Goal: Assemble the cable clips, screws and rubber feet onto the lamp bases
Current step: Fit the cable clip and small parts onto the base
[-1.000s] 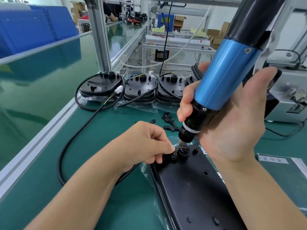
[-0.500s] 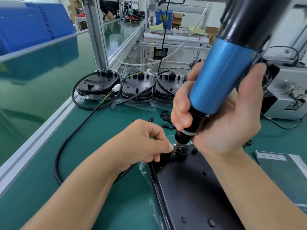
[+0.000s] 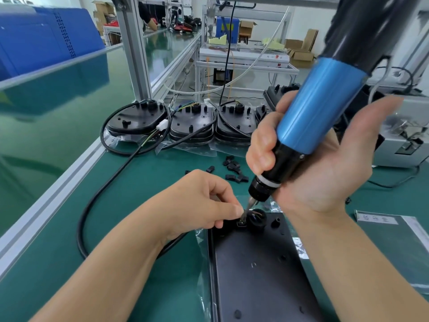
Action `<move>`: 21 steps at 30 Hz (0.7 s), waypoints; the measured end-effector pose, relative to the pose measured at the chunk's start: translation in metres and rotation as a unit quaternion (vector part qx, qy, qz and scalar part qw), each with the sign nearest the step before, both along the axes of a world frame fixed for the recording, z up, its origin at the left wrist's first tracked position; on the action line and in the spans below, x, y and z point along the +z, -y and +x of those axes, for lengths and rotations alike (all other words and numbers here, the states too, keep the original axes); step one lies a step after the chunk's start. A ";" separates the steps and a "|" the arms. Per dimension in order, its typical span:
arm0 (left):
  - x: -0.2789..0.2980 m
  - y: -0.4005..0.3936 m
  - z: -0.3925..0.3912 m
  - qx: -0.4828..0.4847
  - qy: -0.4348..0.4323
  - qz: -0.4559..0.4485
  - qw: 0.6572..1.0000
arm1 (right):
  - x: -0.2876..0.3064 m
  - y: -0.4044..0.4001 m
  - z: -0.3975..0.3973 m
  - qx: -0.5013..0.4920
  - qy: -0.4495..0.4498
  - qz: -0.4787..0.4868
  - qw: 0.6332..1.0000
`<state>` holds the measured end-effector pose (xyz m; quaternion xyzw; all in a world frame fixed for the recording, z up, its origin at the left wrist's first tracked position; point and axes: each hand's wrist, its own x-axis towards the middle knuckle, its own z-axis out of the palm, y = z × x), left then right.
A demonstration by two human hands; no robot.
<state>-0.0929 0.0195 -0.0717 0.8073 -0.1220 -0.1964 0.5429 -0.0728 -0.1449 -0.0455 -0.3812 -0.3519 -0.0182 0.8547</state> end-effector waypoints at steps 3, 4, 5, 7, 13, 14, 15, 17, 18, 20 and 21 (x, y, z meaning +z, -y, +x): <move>0.003 -0.004 0.000 -0.026 0.020 0.020 0.999 | 0.013 0.019 -0.003 -0.085 -0.047 0.017 0.995; 0.004 -0.005 -0.001 -0.038 0.035 0.035 0.998 | 0.015 0.029 -0.002 -0.130 -0.065 0.007 0.989; 0.006 -0.005 -0.003 -0.050 0.055 0.055 0.996 | 0.016 0.040 -0.002 -0.175 -0.085 -0.007 0.981; 0.008 -0.004 -0.006 -0.069 0.104 0.094 0.988 | 0.015 0.060 -0.002 -0.248 -0.131 -0.041 0.959; 0.009 0.000 -0.007 -0.037 0.167 0.136 0.976 | -0.002 0.102 -0.013 -0.332 -0.210 -0.091 0.915; 0.009 0.000 -0.007 -0.037 0.168 0.136 0.976 | -0.002 0.108 -0.013 -0.343 -0.212 -0.100 0.910; 0.010 0.000 -0.007 -0.038 0.169 0.137 0.975 | -0.001 0.116 -0.014 -0.356 -0.210 -0.112 0.903; 0.010 0.000 -0.007 -0.043 0.170 0.139 0.975 | 0.003 0.133 -0.014 -0.403 -0.210 -0.153 0.878; 0.010 0.000 -0.006 -0.045 0.171 0.143 0.974 | 0.004 0.142 -0.015 -0.429 -0.210 -0.173 0.861; 0.010 0.000 -0.005 -0.051 0.169 0.153 0.972 | 0.002 0.159 -0.016 -0.463 -0.217 -0.186 0.839; 0.011 0.000 -0.004 -0.055 0.166 0.159 0.972 | 0.000 0.166 -0.016 -0.471 -0.225 -0.179 0.834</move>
